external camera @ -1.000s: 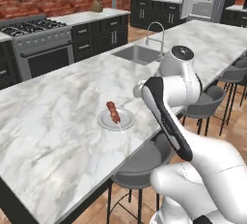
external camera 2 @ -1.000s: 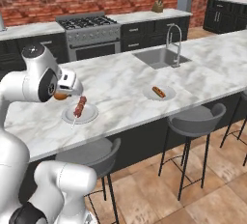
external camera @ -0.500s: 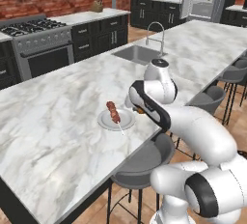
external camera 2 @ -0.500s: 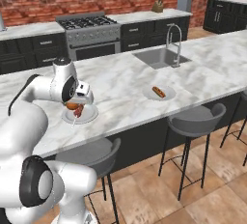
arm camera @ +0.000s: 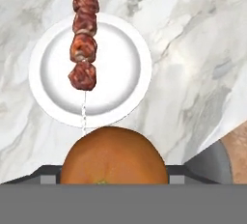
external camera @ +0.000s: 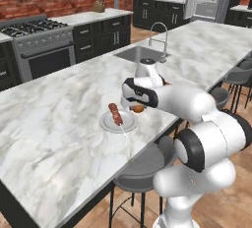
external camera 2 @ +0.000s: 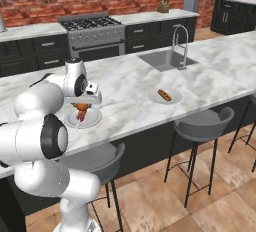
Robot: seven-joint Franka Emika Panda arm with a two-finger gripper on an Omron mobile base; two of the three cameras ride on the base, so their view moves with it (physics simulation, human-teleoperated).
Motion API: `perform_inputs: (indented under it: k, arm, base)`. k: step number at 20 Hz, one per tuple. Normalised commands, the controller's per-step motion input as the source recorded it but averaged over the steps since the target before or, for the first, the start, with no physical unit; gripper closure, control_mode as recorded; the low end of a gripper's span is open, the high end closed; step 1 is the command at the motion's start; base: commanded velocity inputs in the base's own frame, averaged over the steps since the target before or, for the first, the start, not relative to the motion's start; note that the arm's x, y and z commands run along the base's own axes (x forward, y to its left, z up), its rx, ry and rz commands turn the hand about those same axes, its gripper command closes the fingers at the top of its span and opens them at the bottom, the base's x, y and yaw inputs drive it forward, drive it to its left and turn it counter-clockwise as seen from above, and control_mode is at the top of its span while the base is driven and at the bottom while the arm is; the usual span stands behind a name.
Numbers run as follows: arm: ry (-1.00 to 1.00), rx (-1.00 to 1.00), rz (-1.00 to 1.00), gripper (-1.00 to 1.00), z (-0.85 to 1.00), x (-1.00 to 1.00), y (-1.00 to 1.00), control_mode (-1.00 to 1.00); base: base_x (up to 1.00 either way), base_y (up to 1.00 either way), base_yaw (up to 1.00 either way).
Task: Pick up the kiwi and tangerine from the fridge and place one fruit on each plate on the dining counter.
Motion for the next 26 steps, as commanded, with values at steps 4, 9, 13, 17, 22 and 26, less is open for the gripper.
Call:
perform_inputs:
  k: [4,9,13,17,22,26]
  arm:
    - [-0.11,0.0,-0.04,1.0,-0.62,0.49,0.01,-1.0]
    - [-0.07,0.01,0.0,1.0,-0.97,0.43,0.08,-1.0]
    - [0.0,0.04,0.03,1.0,-0.67,0.16,0.15,-1.0]
    - [0.0,0.02,0.02,1.0,-0.06,0.02,0.0,-1.0]
    - [0.0,0.0,0.0,1.0,-0.04,0.51,0.0,-1.0]
    - [0.0,0.0,0.0,1.0,-0.04,0.42,0.03,-1.0]
  base:
    - [0.0,0.0,0.0]
    - [0.0,0.0,0.0]
    - [0.0,0.0,0.0]
    - [0.0,0.0,0.0]
    - [0.0,0.0,0.0]
    - [0.0,0.0,0.0]
